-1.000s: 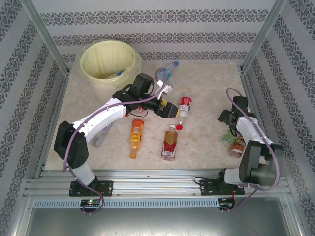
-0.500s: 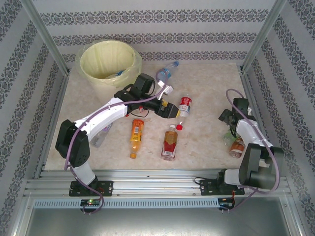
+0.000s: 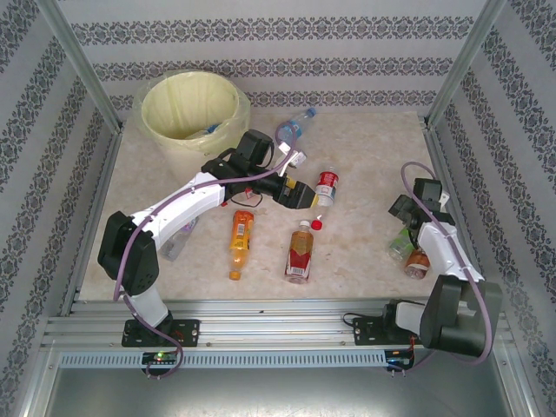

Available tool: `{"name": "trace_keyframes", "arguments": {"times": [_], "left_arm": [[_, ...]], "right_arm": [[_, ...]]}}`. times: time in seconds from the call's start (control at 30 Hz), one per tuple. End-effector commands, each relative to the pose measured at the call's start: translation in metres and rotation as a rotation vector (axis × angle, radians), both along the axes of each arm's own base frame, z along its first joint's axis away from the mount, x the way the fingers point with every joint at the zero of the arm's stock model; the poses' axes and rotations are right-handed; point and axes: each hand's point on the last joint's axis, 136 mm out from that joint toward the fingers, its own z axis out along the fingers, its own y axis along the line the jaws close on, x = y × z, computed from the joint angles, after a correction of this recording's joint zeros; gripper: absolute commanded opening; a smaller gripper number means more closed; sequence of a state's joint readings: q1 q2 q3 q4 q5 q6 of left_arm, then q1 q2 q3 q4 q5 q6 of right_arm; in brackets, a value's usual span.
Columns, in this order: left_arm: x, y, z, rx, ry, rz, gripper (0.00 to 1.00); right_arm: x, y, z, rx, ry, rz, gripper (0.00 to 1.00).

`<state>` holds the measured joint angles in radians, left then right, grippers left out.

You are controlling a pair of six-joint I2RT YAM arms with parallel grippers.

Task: Put the plastic bottles in the bin

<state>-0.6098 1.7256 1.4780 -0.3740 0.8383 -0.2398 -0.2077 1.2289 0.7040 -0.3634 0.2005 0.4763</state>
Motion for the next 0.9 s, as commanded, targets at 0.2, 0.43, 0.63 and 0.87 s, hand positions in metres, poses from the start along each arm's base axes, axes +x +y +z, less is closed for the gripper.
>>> {"name": "trace_keyframes", "arguments": {"times": [0.2,0.43,0.63,0.87], "left_arm": [[-0.009,-0.01,0.007,-0.015,-0.014,-0.053,1.0],[-0.009,-0.011,0.007,-0.013,-0.012,-0.056,1.0],[-0.01,-0.012,0.006,-0.012,-0.007,-0.062,1.0],[-0.01,-0.012,0.008,-0.016,-0.008,-0.06,1.0]], "right_arm": [[-0.009,-0.007,-0.017,0.006,0.097,-0.048,0.93],[-0.008,-0.003,-0.025,0.031,0.127,-0.038,0.93],[-0.008,-0.001,-0.033,0.05,0.144,-0.035,0.94],[-0.002,0.006,-0.034,0.086,0.134,-0.011,0.93]]}}
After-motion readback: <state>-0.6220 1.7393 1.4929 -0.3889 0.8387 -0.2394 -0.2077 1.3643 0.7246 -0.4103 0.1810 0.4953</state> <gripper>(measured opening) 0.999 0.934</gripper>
